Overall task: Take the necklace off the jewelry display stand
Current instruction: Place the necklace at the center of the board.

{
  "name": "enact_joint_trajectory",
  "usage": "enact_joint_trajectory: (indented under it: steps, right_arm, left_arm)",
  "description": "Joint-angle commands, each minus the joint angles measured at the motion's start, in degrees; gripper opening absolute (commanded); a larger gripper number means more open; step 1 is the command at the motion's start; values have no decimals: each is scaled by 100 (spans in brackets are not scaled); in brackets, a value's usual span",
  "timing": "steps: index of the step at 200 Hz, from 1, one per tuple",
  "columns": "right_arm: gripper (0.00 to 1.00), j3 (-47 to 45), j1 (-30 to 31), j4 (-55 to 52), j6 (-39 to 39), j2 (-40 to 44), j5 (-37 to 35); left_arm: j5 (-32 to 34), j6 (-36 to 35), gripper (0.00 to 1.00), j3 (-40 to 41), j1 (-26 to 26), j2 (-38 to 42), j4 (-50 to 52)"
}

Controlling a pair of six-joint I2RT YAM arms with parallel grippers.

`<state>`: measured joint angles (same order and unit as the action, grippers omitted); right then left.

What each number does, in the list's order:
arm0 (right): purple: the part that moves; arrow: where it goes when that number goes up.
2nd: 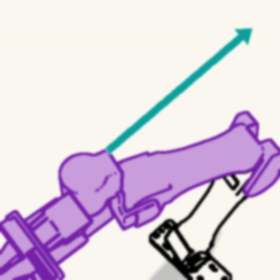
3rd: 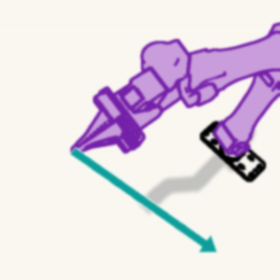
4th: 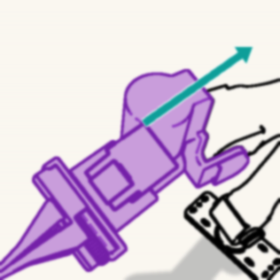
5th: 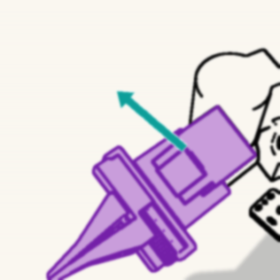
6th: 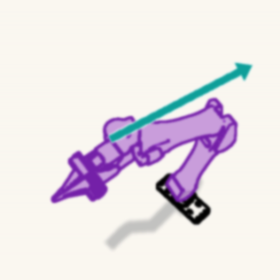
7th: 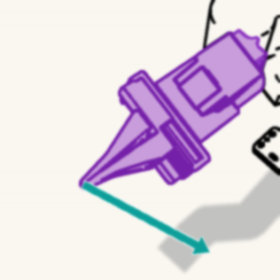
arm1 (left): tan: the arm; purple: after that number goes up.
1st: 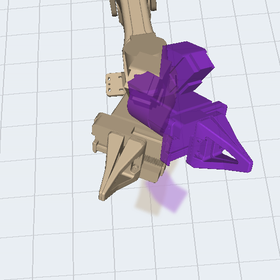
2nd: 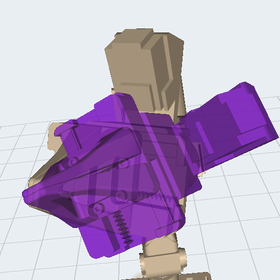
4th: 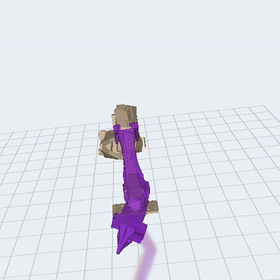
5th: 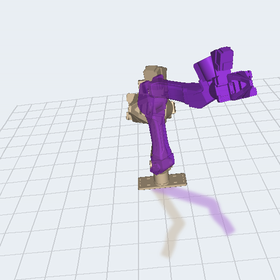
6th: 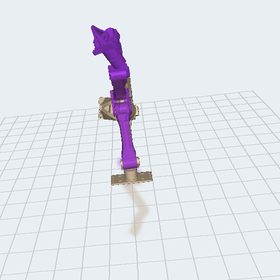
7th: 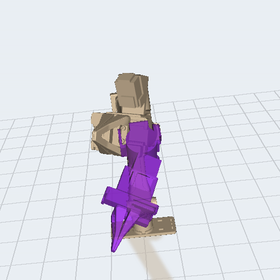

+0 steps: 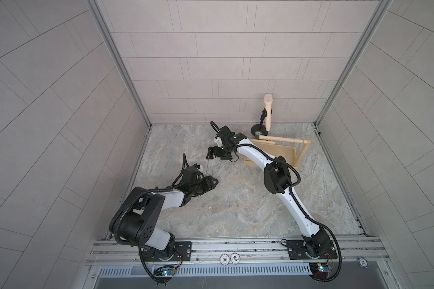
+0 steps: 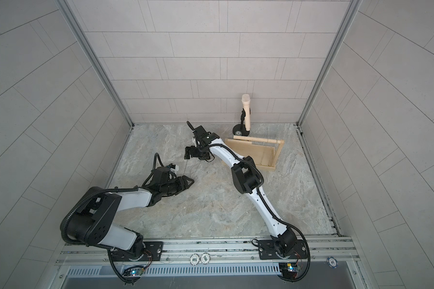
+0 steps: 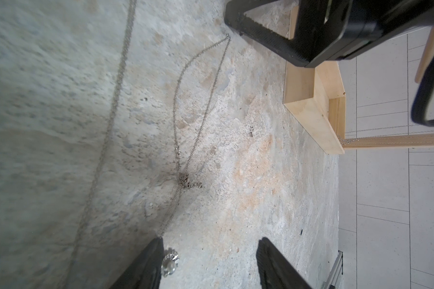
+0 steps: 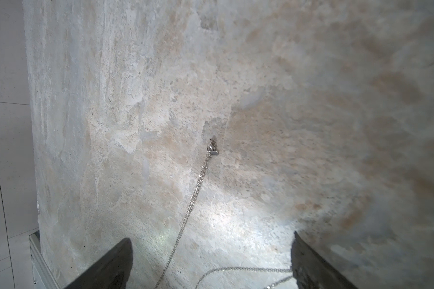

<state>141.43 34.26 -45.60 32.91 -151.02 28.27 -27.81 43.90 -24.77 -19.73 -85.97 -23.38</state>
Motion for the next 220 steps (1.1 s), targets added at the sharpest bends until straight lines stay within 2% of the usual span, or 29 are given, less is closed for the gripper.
enact_joint_trajectory:
  steps: [1, 71, 132, 220]
  right_arm:
    - [100, 8, 93, -159, -78, 349, 20]
    - [100, -584, 267, 40, -91, 750, -15]
    - [100, -1009, 303, 182, -21, 733, -58]
    - [100, -583, 126, 127, 50, 168, -101]
  left_arm:
    - [246, -22, 65, 244, 34, -131, 951]
    - [230, -43, 65, 217, 40, -165, 949]
    - [219, -38, 65, 228, 40, -160, 910]
    - [250, -13, 65, 315, 48, -129, 880]
